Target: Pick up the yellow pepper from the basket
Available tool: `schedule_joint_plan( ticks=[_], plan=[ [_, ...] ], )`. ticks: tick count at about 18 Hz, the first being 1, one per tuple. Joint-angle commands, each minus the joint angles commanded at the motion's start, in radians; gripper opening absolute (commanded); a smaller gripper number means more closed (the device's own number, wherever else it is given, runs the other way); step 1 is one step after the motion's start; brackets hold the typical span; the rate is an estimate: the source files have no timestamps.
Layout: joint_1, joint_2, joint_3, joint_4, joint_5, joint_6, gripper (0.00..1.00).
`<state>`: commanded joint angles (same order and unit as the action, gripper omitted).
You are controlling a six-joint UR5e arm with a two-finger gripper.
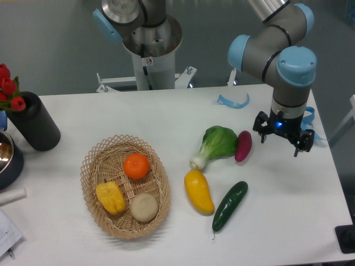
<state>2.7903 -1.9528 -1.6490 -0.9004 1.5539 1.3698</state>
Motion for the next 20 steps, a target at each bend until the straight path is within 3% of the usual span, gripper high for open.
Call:
schedule_joint_plan(
  ticks=[15,20],
  plan=[
    [-0.008,-0.003,-0.011,-0.002,0.005,-0.014,1.00],
    [-0.011,0.002,-0.009,-0.005,0.009,-0.097,1.00]
  ],
)
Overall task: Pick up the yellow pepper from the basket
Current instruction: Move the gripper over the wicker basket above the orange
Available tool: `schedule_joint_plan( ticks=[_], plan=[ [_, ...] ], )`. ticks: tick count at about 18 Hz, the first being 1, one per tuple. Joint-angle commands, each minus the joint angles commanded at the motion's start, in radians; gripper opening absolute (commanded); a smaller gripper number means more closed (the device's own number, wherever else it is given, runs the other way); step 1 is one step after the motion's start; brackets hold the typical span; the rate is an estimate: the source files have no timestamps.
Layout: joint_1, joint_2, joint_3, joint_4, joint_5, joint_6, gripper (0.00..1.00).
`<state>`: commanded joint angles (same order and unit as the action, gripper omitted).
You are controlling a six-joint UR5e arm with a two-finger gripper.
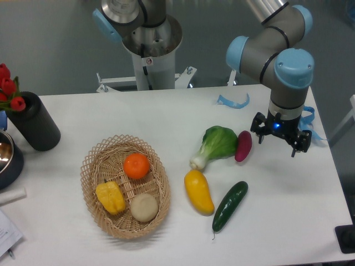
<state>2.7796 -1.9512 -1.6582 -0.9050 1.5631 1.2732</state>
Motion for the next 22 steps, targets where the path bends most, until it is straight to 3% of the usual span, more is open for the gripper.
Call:
schedule_joint_plan(
  ticks=[6,11,22],
  plan=[
    [-0.029,0.008,-0.008,-0.014,-0.014,-0.049,1.00],
    [-0.098,0.020,-0.026,-0.014,-0.012,-0.190,1.00],
    [-0.369,0.055,-0.063,-0.014,-0.031,-0.618,1.00]
  ],
)
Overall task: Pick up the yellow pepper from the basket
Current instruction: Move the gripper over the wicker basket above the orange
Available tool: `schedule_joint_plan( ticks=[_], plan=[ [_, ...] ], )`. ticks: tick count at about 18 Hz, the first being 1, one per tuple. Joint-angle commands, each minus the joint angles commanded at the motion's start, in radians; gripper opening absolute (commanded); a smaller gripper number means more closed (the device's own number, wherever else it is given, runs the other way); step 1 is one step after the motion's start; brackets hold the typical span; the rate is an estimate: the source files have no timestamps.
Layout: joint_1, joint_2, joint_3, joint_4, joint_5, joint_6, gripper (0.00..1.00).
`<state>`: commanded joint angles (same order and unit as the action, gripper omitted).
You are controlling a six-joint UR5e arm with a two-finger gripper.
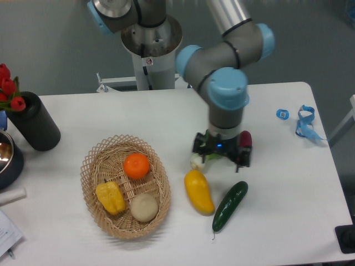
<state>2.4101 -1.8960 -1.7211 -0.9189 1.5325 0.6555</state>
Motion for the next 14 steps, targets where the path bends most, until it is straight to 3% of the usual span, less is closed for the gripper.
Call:
schedule_joint_plan(
  ticks=[6,9,14],
  plan=[
    [-0.129,-0.002,0.000,0.000,-0.018,-0.152,1.00],
    [-0.146,-0.002,0.008,0.000,-0.097,-0.298,1.00],
    [-0.201,-0.015,0.023,0.003,-0.120,-0.477,1.00]
  ],
)
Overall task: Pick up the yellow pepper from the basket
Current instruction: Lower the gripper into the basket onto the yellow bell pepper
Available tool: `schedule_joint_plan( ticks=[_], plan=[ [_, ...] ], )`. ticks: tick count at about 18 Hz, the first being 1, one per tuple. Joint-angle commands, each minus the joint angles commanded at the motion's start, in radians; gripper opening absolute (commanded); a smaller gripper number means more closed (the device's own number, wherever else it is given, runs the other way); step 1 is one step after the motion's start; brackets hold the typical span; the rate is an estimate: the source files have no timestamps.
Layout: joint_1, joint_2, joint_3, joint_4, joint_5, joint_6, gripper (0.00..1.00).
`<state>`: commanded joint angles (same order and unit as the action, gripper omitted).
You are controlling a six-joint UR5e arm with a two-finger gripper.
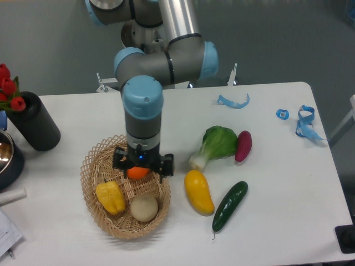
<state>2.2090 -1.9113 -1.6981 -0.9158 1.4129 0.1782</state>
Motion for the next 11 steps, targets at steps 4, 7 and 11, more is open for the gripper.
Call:
schedule_joint_plan(
  ticks=[4,7,11],
  plan=[
    [-0.032,-0.049,0.037,0.005,-0.006,-0.054,1.00],
    [-0.055,-0.107,0.089,0.003,0.003,-0.121,1.00],
    [-0.069,-0.130,0.091,-0.002,0.020,-0.137,1.00]
  ],
)
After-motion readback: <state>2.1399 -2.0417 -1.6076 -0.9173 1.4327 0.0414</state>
